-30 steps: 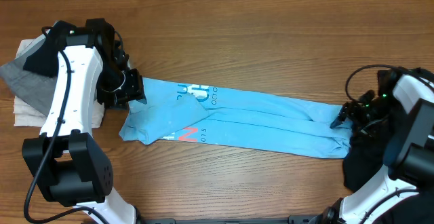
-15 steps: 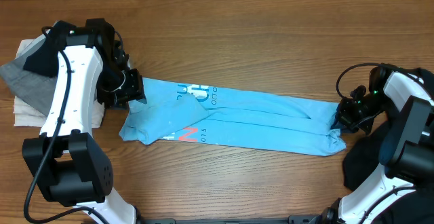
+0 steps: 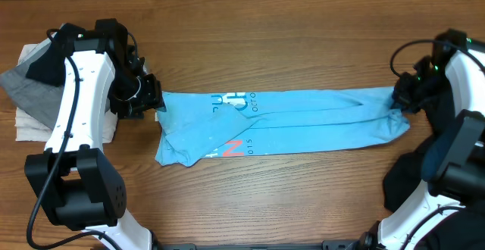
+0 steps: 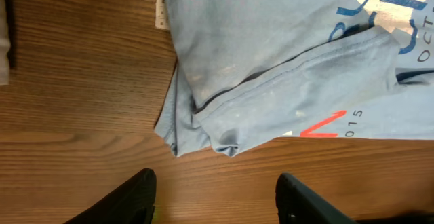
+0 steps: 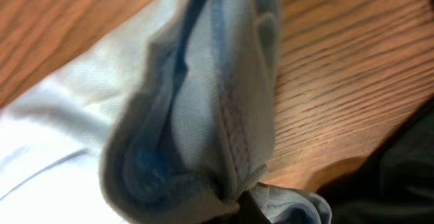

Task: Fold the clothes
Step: 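Fold the strip's right end leftward toward the centre with the right gripper, then release the fold and raise the right gripper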

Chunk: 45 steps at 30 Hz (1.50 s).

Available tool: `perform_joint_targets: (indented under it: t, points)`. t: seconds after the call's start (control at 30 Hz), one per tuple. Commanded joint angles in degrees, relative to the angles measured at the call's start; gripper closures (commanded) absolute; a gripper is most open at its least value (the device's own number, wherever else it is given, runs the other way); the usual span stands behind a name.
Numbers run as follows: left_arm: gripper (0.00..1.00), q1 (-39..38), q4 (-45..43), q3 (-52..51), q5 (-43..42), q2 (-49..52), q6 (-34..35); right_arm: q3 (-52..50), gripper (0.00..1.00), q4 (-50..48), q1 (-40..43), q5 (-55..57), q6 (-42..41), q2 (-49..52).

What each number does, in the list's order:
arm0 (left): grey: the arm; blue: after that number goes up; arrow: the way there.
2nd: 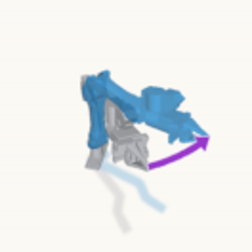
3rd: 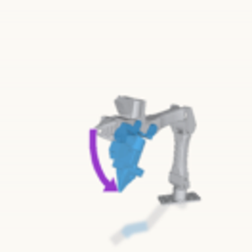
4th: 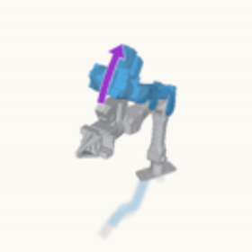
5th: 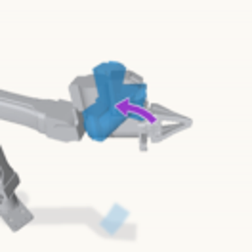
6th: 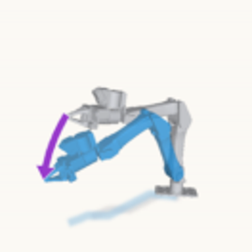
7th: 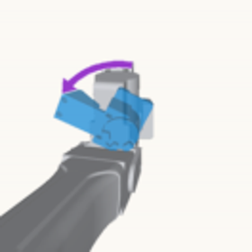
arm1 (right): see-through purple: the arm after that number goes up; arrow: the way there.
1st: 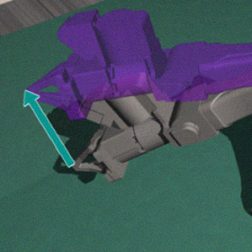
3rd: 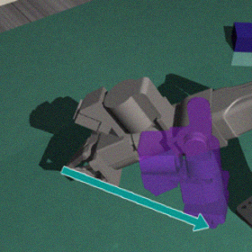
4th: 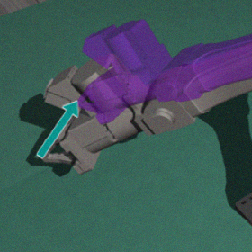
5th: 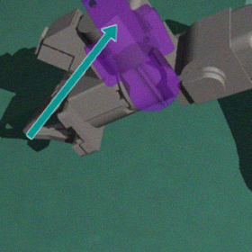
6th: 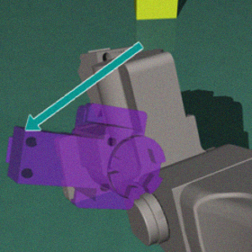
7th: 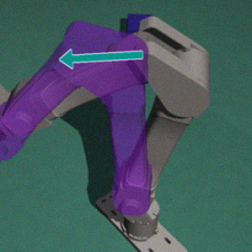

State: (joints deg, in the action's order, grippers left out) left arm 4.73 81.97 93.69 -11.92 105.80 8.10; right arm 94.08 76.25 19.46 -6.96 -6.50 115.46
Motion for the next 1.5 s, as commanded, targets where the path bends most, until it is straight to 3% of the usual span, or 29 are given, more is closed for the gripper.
perform_joint_targets:
  t: [0.0, 0.4, 0.93, 1.1, 1.23, 1.3, 1.47]
  points:
    - [0.39, 0.15, -0.13, 0.17, -1.95, -0.48, 0.52, 2.84, 0.96, 1.46, -6.4, 1.99, -0.57, -0.35]
    - [0.37, 0.11, 0.31, 0.17, -1.9, -0.48, 0.52, 2.64, 0.95, -0.15, -27.56, 2.45, -4.5, -0.2]
    - [0.37, 0.11, 0.63, 0.17, -1.88, -0.48, 0.5, 2.62, 0.94, -2.54, -38.82, 0.39, -8.81, 4.98]
    - [0.37, 0.11, 0.68, 0.17, -1.88, -0.48, 0.5, 2.62, 0.73, -2.45, -39.74, -2.27, -8.74, 5.01]
    - [0.37, 0.11, 0.66, 0.17, -1.88, -0.48, 0.5, 2.64, 0.7, -1.27, -39.71, -12.07, -4.26, 5.01]
    - [0.37, 0.11, 0.61, 0.17, -1.88, -0.48, 0.5, 2.64, 0.63, 0.33, -39.71, -18.47, 1.44, 5.01]
    - [0.37, 0.11, 0.59, 0.17, -1.88, -0.48, 0.5, 2.64, 0.6, 3.3, -39.69, -19.47, 4.85, 4.98]
